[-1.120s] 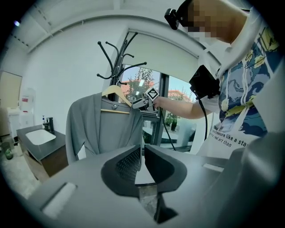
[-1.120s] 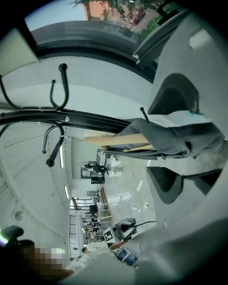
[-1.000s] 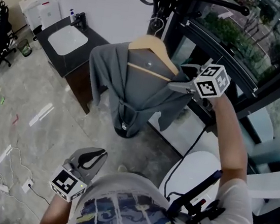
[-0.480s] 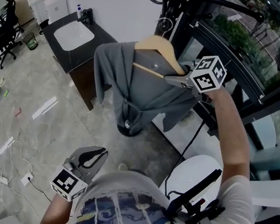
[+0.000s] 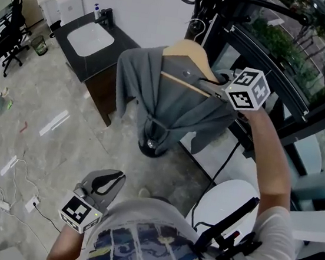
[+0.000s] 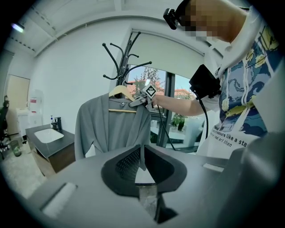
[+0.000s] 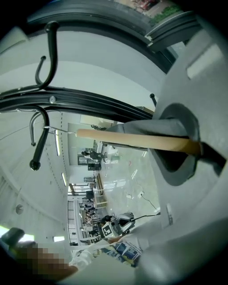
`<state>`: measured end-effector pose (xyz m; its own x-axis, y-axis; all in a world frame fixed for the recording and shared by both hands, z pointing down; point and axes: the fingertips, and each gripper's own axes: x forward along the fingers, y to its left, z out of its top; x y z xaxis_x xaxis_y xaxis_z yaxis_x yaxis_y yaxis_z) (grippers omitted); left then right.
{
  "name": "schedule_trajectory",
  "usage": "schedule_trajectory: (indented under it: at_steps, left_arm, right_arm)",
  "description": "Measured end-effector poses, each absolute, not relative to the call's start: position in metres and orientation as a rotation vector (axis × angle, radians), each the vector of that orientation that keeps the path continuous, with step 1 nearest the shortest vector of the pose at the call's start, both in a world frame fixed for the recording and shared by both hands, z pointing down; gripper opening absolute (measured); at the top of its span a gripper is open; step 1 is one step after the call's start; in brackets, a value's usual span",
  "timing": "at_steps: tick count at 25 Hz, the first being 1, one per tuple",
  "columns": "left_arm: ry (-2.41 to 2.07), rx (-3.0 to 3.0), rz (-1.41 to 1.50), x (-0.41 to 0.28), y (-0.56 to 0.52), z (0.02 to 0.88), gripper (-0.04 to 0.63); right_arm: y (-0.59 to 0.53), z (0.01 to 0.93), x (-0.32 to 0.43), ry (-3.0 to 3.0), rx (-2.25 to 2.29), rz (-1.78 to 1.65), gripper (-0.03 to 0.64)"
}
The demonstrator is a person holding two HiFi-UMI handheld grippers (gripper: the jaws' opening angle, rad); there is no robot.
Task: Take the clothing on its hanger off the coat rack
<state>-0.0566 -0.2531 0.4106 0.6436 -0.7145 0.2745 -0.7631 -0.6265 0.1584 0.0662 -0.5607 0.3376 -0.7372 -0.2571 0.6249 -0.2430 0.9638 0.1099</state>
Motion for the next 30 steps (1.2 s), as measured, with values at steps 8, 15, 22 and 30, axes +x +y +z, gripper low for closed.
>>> schedule_trajectory:
  at_steps: [8, 15, 22, 30]
  left_arm:
    - [-1.196, 2.612, 0.266, -0.067, -0.231, 0.417, 0.031]
    - [-1.198, 2.607, 0.257, -0.076, -0.212, 0.414, 0.031]
    - [-1.18, 2.623, 0.244, -0.088, -0.187, 0.419, 0.031]
    - [-1.158, 2.641, 0.235, -0.101, -0.157, 0.417, 0.031]
  right_arm:
    - [-0.555, 0.33, 0.071, -2.423, 0.452, -0.075, 0.005]
    - [-0.543, 0.305, 0.075, -2.448, 0.514, -0.103, 0.005]
    - [-0.513, 0.282, 0.076, -2.46, 0.547, -0.129, 0.005]
    - [-0.458, 0.279, 0.07, -2.455, 0.567, -0.152, 0.006]
